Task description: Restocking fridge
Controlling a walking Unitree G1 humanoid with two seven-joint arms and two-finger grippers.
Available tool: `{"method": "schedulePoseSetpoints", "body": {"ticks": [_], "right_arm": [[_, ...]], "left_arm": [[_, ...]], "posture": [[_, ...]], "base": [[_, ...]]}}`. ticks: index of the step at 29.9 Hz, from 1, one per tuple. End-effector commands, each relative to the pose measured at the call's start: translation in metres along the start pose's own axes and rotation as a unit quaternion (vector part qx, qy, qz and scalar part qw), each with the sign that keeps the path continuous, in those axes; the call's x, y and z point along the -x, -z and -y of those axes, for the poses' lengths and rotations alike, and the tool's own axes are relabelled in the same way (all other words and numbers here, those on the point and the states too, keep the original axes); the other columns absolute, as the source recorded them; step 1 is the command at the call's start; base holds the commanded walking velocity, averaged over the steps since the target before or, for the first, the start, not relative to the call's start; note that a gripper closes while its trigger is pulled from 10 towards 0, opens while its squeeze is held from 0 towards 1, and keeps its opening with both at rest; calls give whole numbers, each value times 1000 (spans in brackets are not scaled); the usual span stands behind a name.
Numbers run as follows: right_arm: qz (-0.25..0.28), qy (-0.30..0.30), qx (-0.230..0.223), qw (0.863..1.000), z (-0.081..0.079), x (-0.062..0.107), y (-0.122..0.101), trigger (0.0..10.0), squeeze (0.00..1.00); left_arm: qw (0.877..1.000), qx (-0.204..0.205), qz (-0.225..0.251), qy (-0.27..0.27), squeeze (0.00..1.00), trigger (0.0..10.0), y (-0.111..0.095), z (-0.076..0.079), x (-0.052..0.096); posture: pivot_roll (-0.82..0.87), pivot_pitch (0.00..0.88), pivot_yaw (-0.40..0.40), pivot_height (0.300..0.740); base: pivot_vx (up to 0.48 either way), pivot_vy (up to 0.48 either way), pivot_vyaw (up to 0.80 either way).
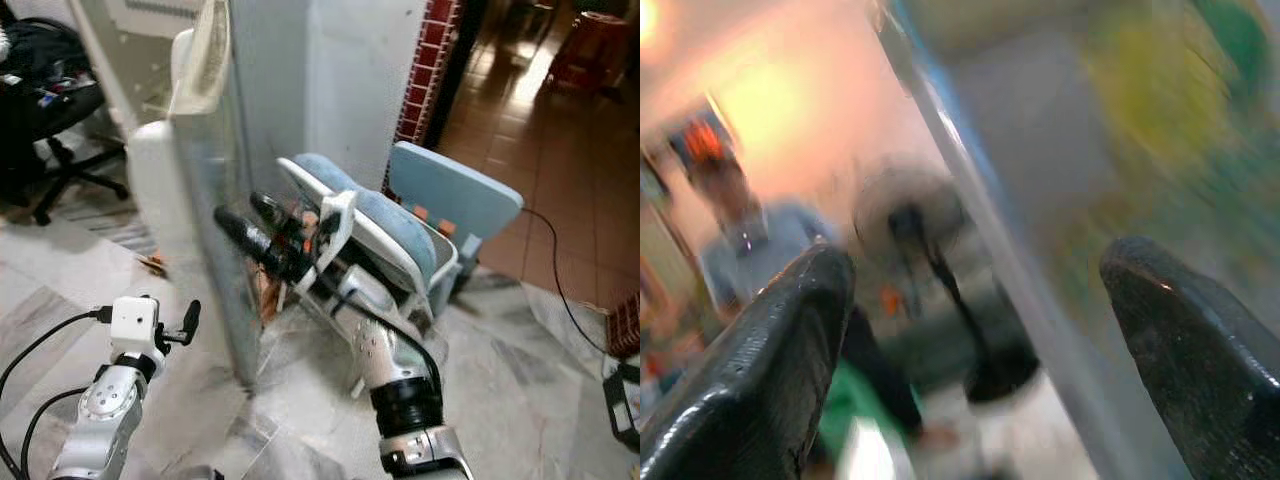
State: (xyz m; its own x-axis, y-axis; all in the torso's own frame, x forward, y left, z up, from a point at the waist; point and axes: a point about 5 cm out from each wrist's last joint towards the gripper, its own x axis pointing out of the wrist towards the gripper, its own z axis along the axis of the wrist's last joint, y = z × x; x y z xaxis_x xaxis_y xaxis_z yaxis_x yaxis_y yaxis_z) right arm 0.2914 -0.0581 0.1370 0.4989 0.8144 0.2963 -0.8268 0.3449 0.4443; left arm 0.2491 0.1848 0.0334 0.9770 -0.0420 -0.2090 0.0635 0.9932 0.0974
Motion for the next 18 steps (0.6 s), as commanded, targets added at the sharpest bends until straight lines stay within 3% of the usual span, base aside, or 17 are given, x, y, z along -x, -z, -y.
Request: {"method": "schedulePoseSetpoints", "body": {"ticks": [1, 5, 7, 9, 10, 11, 14, 15, 16, 17, 18], "right_arm": [[-27, 7, 10, 1000, 3, 9, 6, 10000, 0], [-88, 100, 81, 988, 18, 34, 19, 10000, 0], [-75, 159, 117, 978, 26, 41, 16, 10000, 0], [-69, 178, 124, 974, 29, 42, 15, 10000, 0], [-63, 238, 152, 957, 38, 50, 12, 10000, 0], [-63, 238, 152, 957, 38, 50, 12, 10000, 0], [-47, 327, 190, 925, 50, 64, 2, 10000, 0], [-33, 363, 194, 911, 54, 72, -2, 10000, 0], [-22, 420, 205, 884, 61, 89, -6, 10000, 0], [-22, 420, 205, 884, 61, 89, -6, 10000, 0], [-14, 465, 205, 861, 64, 101, -6, 10000, 0]], "left_arm": [[1000, -5, -5, -1, 0, 10000, 3, -1, 2], [1000, -13, -11, -5, 0, 10000, 1, -3, 0], [1000, -13, -19, -19, 0, 10000, 0, -5, -2], [999, -16, -20, -22, 0, 10000, 0, -6, -3], [999, -11, -17, -26, 0, 10000, -2, -7, -5], [999, -11, -17, -26, 0, 10000, -2, -7, -5], [1000, -12, -10, -26, 0, 10000, -5, -5, -6], [1000, -10, -10, -26, 0, 10000, -5, -5, -6], [1000, -8, -11, -28, 0, 10000, -4, -6, -5], [1000, -8, -11, -28, 0, 10000, -4, -6, -5], [1000, -8, -12, -28, 0, 10000, -2, -7, -3]], "posture": [[99, 0, -42, 740], [103, 0, -43, 740], [112, 0, -47, 740], [113, 0, -45, 740], [108, 0, -44, 740], [108, 0, -44, 740], [95, 0, -45, 740], [95, 0, -44, 740], [91, 0, -44, 740], [91, 0, -44, 740], [77, 0, -37, 740]], "base": [[0, 0, 0], [0, 0, 0], [0, 0, 0], [0, 0, 0], [0, 469, 0], [0, 469, 0], [0, 467, 0], [0, 465, 0], [0, 465, 0], [0, 465, 0], [0, 480, 0]]}}
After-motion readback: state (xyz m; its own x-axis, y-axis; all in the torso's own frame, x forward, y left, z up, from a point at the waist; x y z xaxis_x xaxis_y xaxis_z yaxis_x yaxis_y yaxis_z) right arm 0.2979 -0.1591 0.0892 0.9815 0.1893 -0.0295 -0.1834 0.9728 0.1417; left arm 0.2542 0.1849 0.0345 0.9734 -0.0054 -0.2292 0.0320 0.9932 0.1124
